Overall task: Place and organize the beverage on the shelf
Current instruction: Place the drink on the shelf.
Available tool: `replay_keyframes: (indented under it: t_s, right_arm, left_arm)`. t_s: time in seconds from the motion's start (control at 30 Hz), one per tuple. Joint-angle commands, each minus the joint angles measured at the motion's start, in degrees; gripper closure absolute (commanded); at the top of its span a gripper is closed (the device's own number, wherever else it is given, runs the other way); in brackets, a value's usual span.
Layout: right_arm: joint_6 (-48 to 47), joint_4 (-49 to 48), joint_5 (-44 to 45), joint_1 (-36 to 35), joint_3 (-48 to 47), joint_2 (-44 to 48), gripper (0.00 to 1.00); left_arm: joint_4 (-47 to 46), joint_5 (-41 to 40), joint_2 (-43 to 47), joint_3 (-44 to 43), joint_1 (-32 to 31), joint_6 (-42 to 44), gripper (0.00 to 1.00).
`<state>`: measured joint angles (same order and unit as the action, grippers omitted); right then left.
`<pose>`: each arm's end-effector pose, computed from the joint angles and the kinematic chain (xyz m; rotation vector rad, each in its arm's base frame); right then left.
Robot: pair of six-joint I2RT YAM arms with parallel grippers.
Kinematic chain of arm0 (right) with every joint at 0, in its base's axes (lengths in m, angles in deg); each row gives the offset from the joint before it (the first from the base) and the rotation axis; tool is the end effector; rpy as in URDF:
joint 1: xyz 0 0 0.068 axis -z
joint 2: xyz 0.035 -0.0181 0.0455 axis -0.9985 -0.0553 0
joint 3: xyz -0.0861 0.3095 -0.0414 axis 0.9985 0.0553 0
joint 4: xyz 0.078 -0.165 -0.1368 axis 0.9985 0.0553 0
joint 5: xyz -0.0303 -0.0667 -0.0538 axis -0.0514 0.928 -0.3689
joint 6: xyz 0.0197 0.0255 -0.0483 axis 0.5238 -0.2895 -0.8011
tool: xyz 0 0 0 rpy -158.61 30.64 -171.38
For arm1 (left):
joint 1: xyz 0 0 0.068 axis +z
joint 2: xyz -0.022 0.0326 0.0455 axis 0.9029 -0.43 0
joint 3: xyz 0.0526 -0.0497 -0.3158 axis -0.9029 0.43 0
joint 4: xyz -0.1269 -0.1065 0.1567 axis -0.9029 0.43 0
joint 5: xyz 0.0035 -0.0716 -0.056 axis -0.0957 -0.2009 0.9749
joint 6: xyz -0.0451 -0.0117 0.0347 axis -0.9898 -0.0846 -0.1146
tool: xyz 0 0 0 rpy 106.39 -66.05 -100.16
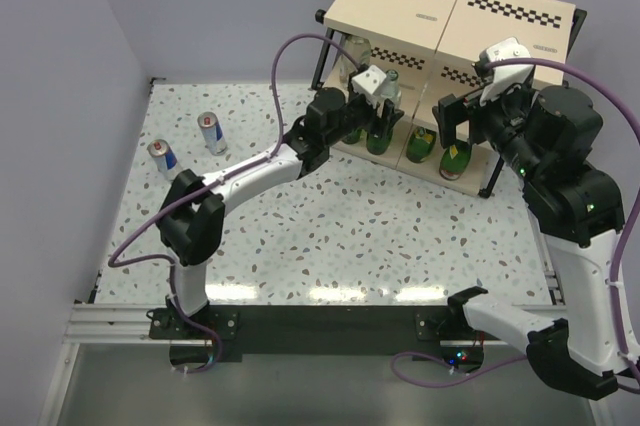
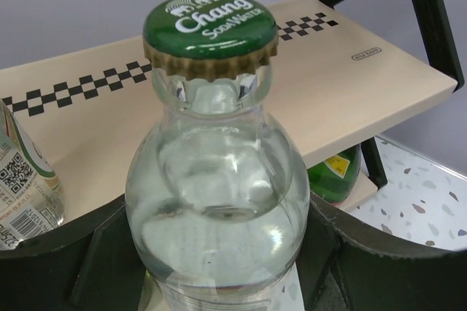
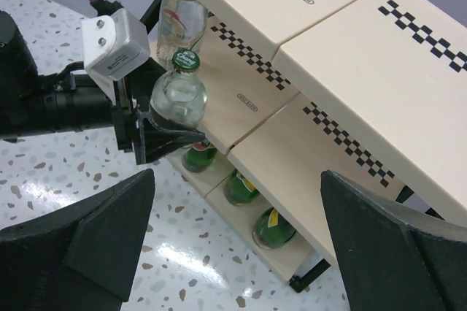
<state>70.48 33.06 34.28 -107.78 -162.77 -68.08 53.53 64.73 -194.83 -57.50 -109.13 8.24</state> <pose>0.0960 0.0337 0.5553 -0.4461 1.6280 0.0468 0.3208 -0.3224 0.4041 0.6284 1.4539 -0.7430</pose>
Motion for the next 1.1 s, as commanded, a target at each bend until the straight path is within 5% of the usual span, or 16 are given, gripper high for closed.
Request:
replay_keyframes:
  t_s: [0.0,1.07]
  right_arm:
    - [0.51,-0.01,2.07,0.03,0.4,1.23,0.01]
    - [0.86,0.7,4.8,0.12,1.28,2.64,0.01]
  left_arm:
    - [-8.69,0.88,1.64,-7.53,0.65,0.17,1.0]
    - [-4.83,-3.34,-10.93,-25.81,2.24,0.25,1.0]
